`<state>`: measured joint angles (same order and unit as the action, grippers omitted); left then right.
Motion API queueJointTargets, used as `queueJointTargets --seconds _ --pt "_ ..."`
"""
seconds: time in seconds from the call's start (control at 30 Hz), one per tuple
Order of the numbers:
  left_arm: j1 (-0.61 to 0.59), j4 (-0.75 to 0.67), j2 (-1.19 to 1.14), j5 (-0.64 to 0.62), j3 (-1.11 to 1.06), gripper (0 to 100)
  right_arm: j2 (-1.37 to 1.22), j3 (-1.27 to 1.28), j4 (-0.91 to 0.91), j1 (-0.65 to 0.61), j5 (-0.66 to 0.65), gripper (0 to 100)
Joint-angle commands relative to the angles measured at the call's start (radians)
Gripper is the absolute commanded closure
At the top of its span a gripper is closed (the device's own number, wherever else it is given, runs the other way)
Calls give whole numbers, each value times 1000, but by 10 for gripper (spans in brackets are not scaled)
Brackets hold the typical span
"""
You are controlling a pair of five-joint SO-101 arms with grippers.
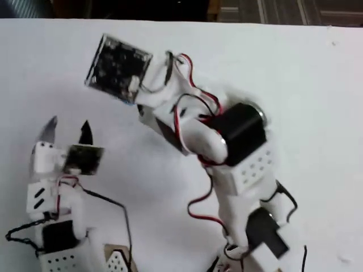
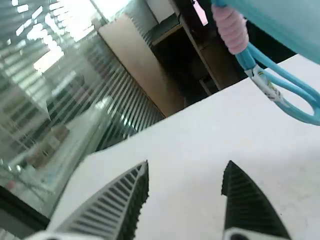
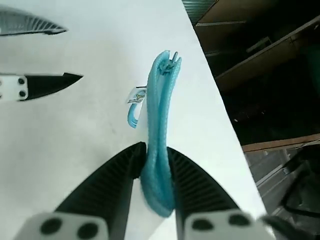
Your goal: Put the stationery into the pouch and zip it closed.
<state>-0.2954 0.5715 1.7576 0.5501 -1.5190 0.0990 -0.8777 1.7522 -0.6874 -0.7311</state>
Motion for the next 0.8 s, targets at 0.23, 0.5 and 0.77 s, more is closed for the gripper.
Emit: queueJointTargets --seconds 0.23,0.5,0.77 --pt "120 -290 -1 158 -94 753 291 301 7 8 -173 981" --pt "222 -253 -5 -44 -89 736 348 370 -42 10 -173 981" --pt "228 31 -7 -305 89 736 343 371 -87 7 -170 981"
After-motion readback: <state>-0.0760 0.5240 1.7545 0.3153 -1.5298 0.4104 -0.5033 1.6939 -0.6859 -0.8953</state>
